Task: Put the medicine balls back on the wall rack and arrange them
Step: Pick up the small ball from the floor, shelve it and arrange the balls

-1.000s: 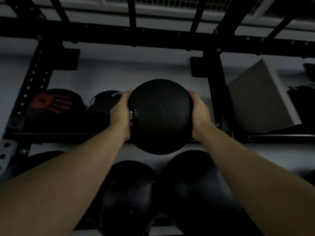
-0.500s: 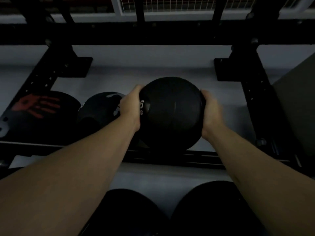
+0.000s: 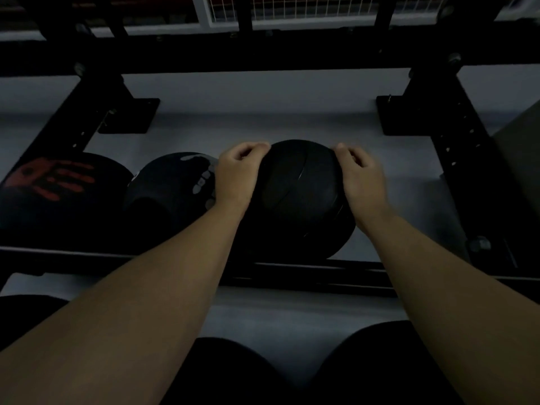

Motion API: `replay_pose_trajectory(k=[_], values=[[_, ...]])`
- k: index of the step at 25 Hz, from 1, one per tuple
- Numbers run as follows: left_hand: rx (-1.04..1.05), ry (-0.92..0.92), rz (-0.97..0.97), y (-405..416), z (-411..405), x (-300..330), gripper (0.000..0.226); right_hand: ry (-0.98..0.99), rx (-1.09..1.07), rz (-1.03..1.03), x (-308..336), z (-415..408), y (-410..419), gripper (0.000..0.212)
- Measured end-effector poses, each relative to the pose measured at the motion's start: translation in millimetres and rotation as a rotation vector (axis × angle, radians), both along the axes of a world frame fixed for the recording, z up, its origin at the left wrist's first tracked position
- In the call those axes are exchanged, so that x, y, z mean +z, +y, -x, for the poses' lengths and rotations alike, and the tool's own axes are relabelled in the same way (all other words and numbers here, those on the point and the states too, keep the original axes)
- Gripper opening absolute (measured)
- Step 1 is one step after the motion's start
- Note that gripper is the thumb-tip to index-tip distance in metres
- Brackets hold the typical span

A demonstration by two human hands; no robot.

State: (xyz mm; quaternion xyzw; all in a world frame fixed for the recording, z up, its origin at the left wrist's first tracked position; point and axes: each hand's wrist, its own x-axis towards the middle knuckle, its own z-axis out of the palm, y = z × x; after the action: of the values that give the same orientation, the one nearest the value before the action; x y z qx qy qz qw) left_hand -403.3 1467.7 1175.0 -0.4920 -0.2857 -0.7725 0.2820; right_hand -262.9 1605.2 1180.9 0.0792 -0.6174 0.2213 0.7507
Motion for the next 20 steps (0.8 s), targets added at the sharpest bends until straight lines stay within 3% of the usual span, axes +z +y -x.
replay_pose_trajectory(k=[4,6,10,20], values=[[0.211,0.108,0.126,21.9,-6.8,4.9,0.030,-0.170,-0.016,0.223,-6.1,6.6,15.6,0.052],[0.287,0.162,0.227,37.2,-3.1,-4.2,0.039,-0.201,-0.111,0.148,-21.5,21.4,23.7,0.061],[0.464,0.208,0.410,63.8,14.1,-27.6,0.068,-0.362,-0.258,0.102,-36.6,34.2,27.9,0.057],[0.551,0.128,0.357,65.6,6.3,-31.8,0.055,-0.415,-0.261,0.081,-34.6,33.6,25.0,0.061]])
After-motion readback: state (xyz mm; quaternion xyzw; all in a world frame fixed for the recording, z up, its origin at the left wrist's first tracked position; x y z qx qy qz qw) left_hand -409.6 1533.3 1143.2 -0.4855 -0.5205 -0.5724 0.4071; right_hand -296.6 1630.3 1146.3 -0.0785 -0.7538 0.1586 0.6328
